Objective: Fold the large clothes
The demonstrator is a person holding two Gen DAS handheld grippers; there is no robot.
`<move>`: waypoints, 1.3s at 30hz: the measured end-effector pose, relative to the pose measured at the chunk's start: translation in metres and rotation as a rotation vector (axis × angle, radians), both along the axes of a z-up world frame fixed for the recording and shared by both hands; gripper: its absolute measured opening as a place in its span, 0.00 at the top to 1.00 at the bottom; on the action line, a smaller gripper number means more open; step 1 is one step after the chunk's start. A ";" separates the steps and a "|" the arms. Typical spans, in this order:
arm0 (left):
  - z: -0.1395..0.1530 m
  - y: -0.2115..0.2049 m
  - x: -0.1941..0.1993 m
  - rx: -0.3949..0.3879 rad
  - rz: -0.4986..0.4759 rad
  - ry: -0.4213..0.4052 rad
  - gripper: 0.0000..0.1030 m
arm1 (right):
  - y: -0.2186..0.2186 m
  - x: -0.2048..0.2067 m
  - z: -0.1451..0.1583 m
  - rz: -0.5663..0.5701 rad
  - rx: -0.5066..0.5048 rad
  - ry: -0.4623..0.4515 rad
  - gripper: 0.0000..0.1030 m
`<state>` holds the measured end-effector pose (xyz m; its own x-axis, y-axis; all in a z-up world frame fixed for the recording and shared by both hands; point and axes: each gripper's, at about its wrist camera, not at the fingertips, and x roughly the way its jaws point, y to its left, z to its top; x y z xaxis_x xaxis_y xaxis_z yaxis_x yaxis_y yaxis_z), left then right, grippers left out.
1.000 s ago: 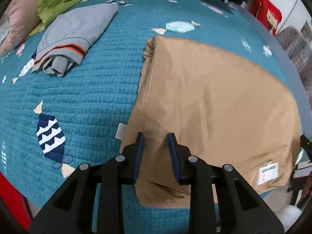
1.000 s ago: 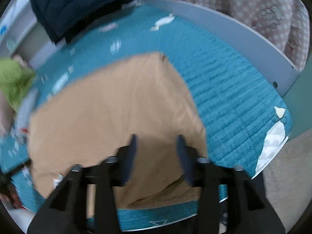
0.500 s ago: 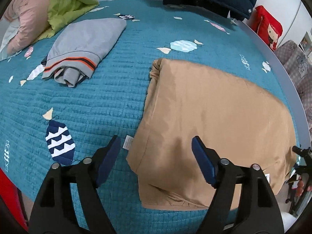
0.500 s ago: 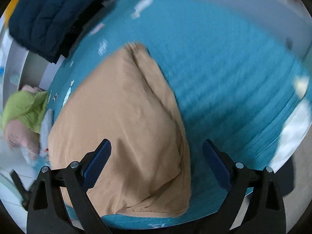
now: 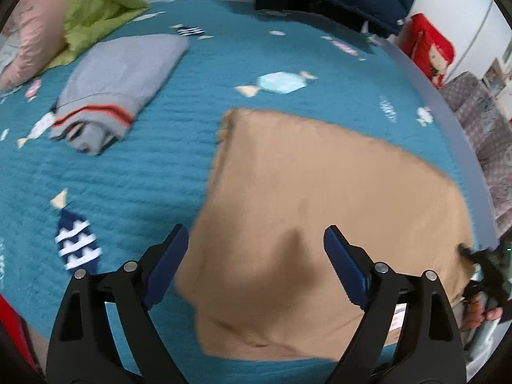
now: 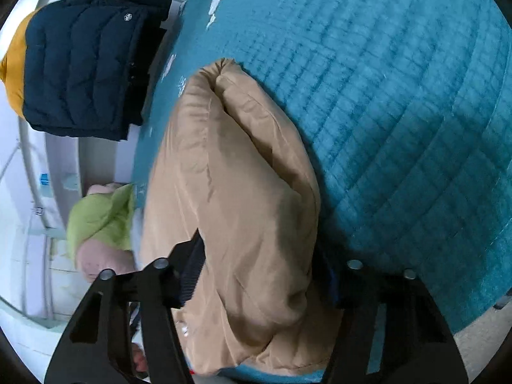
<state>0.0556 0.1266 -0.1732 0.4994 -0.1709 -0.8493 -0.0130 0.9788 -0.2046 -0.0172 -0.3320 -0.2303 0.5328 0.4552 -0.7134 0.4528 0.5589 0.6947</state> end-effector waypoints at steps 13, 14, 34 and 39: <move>0.036 -0.132 0.082 0.064 -0.241 -0.044 0.47 | 0.037 0.006 0.005 -0.146 -0.187 0.076 0.68; 0.035 -0.143 0.091 0.069 -0.254 -0.028 0.53 | 0.036 0.007 0.007 -0.146 -0.196 0.085 0.67; -0.081 -0.205 0.200 0.053 -0.220 0.404 0.98 | 0.069 0.063 0.004 -0.073 -0.405 0.205 0.53; -0.074 -0.197 0.201 0.035 -0.194 0.415 0.98 | 0.071 0.073 0.002 -0.059 -0.417 0.212 0.51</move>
<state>0.2565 -0.0705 -0.2475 0.0771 -0.1949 -0.9778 0.0976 0.9775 -0.1871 0.0560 -0.2612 -0.2281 0.3722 0.0801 -0.9247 0.5999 0.7394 0.3056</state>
